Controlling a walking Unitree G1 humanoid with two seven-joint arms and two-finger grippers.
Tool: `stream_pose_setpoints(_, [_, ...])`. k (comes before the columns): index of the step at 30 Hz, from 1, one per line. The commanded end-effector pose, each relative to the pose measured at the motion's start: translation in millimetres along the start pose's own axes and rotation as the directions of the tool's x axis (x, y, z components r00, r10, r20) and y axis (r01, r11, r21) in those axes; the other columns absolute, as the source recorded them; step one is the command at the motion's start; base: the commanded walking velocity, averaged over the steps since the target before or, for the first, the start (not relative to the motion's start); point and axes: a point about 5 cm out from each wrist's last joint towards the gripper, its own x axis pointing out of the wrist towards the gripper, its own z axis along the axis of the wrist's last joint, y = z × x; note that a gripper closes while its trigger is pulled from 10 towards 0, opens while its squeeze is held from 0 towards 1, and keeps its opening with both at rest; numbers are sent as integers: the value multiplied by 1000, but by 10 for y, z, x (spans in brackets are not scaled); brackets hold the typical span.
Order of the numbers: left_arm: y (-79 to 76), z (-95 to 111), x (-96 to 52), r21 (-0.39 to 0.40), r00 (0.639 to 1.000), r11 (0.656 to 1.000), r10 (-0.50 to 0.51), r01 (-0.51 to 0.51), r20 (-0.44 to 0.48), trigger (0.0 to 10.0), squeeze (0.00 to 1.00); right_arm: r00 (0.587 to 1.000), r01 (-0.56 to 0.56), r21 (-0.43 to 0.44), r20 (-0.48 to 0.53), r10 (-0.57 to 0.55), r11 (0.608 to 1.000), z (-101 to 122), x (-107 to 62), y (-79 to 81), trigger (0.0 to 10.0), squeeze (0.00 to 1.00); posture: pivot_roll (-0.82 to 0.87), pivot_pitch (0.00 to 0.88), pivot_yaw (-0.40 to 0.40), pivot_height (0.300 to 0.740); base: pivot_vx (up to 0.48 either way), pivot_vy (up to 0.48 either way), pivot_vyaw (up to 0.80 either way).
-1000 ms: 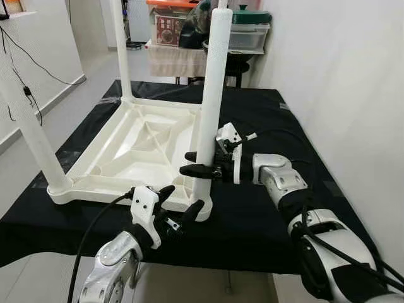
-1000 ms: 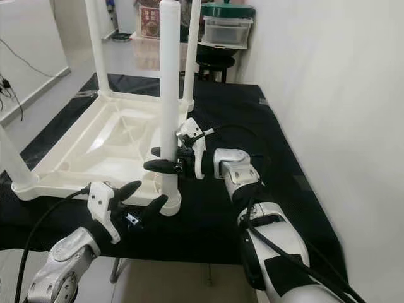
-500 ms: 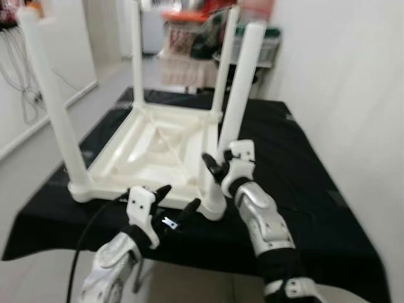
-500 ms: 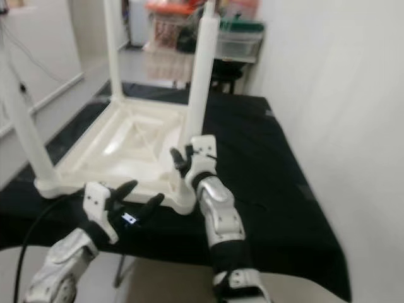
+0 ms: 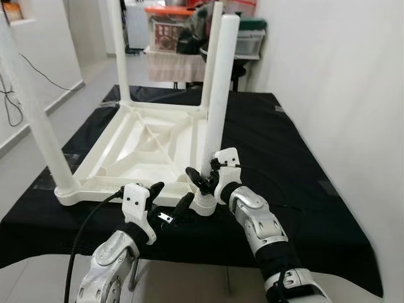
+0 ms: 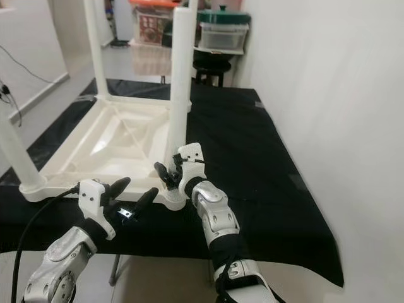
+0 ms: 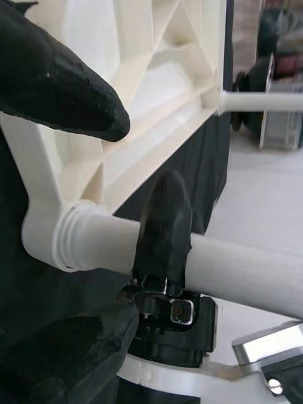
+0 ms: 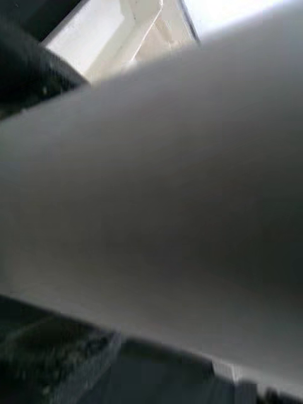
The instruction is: Building children table
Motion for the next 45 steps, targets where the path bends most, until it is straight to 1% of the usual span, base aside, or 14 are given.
stream_pose_setpoints(1, [-13, 5, 7, 0, 1000, 1000, 0, 0, -3, 10000, 0, 989, -146, -37, 27, 147, 989, 158, 70, 15, 10000, 0, -62, 0, -73, 740, 0, 0, 0])
stream_pose_setpoints(3, [-19, 10, 12, -1, 1000, 1000, 4, -4, 1, 10000, 0, 934, -352, -117, 25, 357, 929, 333, 80, -65, 10000, 0, -56, 0, -79, 740, 0, 0, 0])
stream_pose_setpoints(6, [-21, 12, 14, -1, 1000, 1000, 5, -5, 2, 10000, 0, 906, -418, -148, 9, 424, 896, 383, 71, -89, 10000, 0, -56, 0, -79, 740, 0, 0, 0])
stream_pose_setpoints(7, [-27, 16, 18, -2, 1000, 1000, 7, -7, 4, 10000, 0, 836, -545, -166, -39, 547, 822, 476, 44, -134, 10000, 0, -50, 0, -84, 740, 0, 0, 0])
stream_pose_setpoints(12, [-32, 23, 22, -4, 1000, 1000, 8, -8, 6, 10000, 0, 777, -629, -131, -83, 624, 766, 547, 19, -195, 10000, 0, -42, 0, -88, 740, 0, 0, 0])
stream_pose_setpoints(13, [-31, 24, 22, -4, 1000, 1000, 9, -9, 6, 10000, 0, 775, -632, -117, -80, 627, 766, 555, 22, -207, 4824, 0, -43, 0, -88, 740, 0, 0, 0])
stream_pose_setpoints(14, [-31, 25, 22, -5, 1000, 1000, 9, -9, 6, 10000, 0, 770, -638, -107, -77, 634, 762, 561, 25, -219, 4824, 0, -43, 0, -88, 740, 0, 0, 0])
stream_pose_setpoints(15, [-31, 27, 21, -5, 1000, 1000, 10, -10, 7, 10000, 0, 779, -626, -101, -67, 623, 773, 569, 34, -234, 0, 0, -44, 0, -86, 740, 0, 0, 0])
stream_pose_setpoints(27, [-20, 44, 5, -8, 1000, 1000, 10, -10, 5, 10000, 0, 868, -486, -134, 39, 495, 864, 617, -11, -381, 0, 0, -59, 0, -83, 740, 0, 0, 0])
stream_pose_setpoints(29, [-12, 44, 1, -7, 1000, 1000, 11, -11, 3, 10000, 0, 966, -247, -108, 45, 253, 963, 410, 30, -297, 0, 0, -58, 0, -86, 740, 0, 0, 0])
stream_pose_setpoints(30, [-12, 44, 1, -7, 1000, 1000, 11, -11, 3, 10000, 0, 966, -247, -108, 45, 253, 963, 410, 30, -297, 0, 0, -58, 0, -86, 740, 0, 0, 0])
stream_pose_setpoints(32, [-6, 58, -1, -6, 1000, 1000, 10, -10, 2, 10000, 0, 999, 46, -2, 14, -46, 999, 14, -39, -82, 0, 0, -51, 0, -68, 740, 0, 0, 0])
stream_pose_setpoints(34, [2, 58, -8, 0, 1000, 1000, 7, -7, -5, 10000, 0, 987, 161, 43, 6, -162, 986, -142, -144, 63, 0, 0, -53, 0, -45, 740, 0, 0, 0])
stream_pose_setpoints(45, [38, 49, -22, -11, 999, 999, 33, -33, -6, 10000, 0, 980, 196, 26, 25, -197, 980, -30, 37, -46, 0, 0, -34, 0, -63, 740, 0, 0, 0])
